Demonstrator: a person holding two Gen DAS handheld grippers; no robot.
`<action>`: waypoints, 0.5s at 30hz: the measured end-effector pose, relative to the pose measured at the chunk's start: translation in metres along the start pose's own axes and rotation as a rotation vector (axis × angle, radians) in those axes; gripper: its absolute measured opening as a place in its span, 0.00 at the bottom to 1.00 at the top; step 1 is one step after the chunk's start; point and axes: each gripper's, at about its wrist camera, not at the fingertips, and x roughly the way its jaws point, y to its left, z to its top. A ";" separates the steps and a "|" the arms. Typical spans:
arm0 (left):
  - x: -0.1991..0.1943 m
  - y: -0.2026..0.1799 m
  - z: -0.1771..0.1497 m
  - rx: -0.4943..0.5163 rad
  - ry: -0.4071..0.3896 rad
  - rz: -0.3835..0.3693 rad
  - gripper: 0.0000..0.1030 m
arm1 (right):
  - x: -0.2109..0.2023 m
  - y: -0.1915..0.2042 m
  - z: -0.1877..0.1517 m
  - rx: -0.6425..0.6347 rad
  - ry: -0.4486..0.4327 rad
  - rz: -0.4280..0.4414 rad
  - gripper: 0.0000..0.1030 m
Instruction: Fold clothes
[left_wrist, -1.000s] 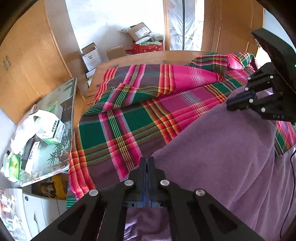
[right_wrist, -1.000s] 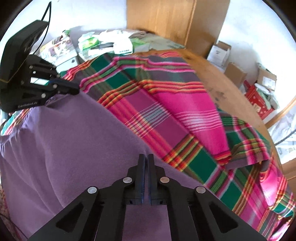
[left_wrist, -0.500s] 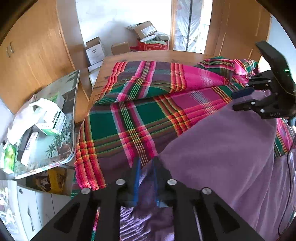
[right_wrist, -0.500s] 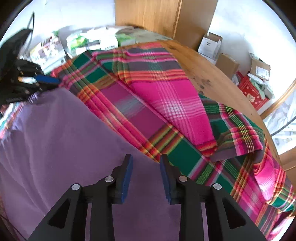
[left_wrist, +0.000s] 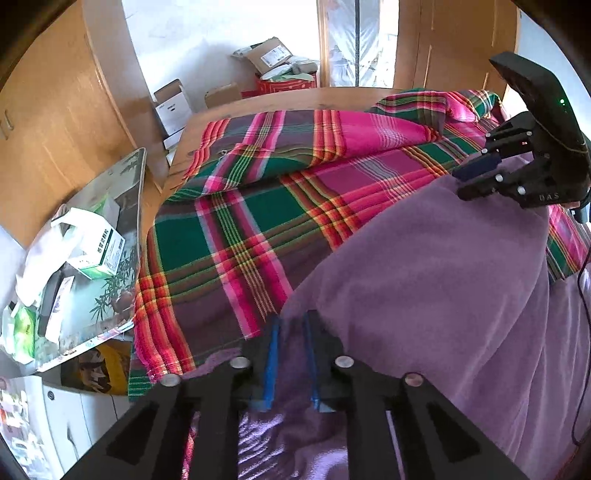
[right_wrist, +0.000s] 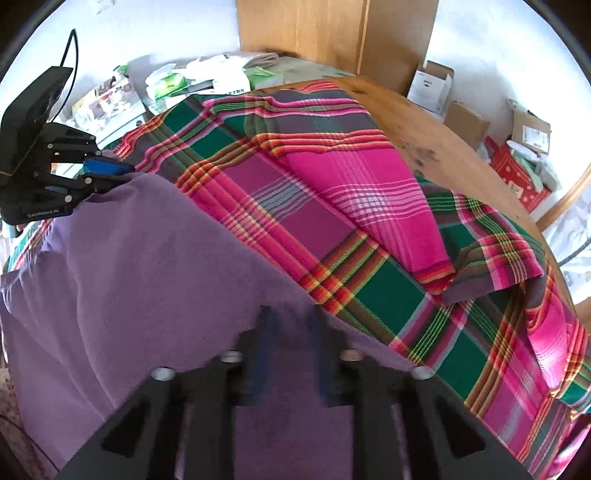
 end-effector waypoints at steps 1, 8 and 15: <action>0.000 -0.001 0.001 0.003 0.003 0.008 0.06 | -0.001 -0.001 0.000 0.009 -0.001 0.001 0.04; -0.006 0.011 0.008 -0.066 -0.043 0.074 0.04 | -0.014 -0.011 0.004 0.086 -0.082 -0.073 0.02; -0.002 0.033 0.018 -0.141 -0.052 0.121 0.03 | -0.011 -0.020 0.028 0.139 -0.125 -0.149 0.01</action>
